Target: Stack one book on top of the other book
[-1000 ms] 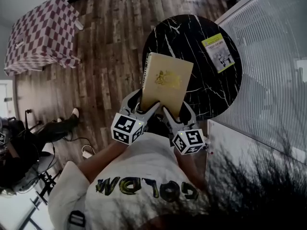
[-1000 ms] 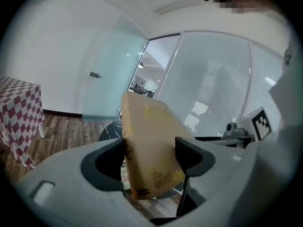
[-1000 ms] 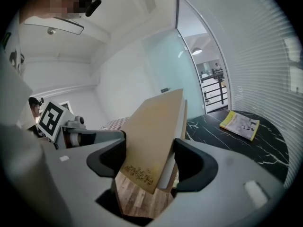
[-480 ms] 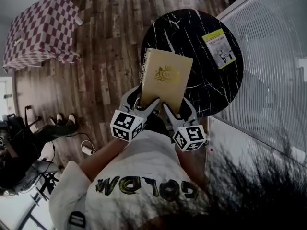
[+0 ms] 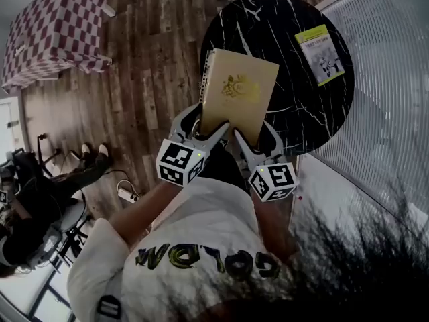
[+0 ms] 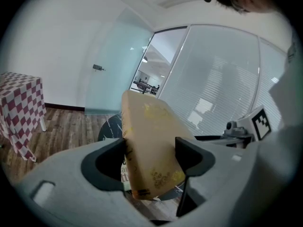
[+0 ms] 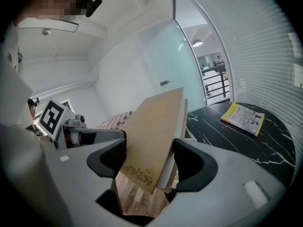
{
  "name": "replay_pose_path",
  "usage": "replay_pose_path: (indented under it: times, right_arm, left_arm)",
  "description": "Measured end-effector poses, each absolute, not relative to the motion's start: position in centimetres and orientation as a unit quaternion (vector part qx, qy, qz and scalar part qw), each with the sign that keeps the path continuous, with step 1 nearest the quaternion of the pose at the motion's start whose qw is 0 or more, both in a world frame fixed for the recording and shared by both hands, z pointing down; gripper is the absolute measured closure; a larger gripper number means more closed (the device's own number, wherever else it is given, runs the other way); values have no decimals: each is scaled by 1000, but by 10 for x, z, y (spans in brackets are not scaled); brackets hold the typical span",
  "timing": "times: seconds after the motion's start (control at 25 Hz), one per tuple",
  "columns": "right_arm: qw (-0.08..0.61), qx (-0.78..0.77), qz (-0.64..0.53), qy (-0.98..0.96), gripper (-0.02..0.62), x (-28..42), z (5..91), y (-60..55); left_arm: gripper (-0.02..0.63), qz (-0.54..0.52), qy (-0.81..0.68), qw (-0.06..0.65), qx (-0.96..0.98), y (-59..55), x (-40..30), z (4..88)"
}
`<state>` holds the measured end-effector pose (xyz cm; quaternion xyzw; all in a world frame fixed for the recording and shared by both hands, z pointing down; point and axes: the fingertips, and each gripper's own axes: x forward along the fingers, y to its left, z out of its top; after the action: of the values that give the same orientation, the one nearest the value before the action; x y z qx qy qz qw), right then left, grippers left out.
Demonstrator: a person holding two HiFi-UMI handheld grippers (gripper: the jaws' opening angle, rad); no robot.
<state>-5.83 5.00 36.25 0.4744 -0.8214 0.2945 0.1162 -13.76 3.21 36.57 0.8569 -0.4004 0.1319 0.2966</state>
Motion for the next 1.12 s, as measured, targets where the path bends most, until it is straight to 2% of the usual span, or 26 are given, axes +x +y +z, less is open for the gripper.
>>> replay_pose_path:
  times: [1.12]
  right_arm:
    - [158,444,349,-810,281,-67,493,6]
  left_arm:
    - [267,176,-396,336,836,-13,-145,496]
